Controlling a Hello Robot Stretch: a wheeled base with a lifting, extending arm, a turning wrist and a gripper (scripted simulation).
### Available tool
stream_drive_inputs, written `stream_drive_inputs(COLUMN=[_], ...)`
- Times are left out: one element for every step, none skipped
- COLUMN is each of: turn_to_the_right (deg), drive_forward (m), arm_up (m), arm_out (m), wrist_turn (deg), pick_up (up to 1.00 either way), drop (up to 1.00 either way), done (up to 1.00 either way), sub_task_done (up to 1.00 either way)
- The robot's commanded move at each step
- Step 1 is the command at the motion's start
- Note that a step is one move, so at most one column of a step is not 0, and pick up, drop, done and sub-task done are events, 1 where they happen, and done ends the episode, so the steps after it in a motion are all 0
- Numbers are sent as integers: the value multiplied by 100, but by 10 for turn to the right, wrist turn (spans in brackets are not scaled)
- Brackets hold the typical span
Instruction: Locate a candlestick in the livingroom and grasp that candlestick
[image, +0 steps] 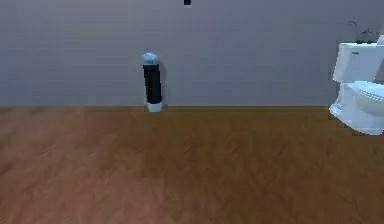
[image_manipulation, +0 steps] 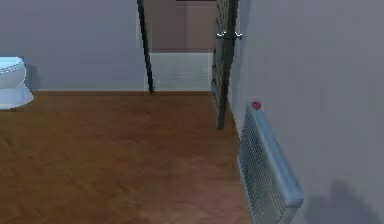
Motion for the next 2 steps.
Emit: stream_drive_inputs(turn_to_the_right=[-450,-120], drive_forward=[0,0], arm_up=[0,0], arm_out=[0,0], wrist_turn=[0,0], pick_up=[0,0], drop=[0,0], done=[0,0], sub_task_done=[0,0])
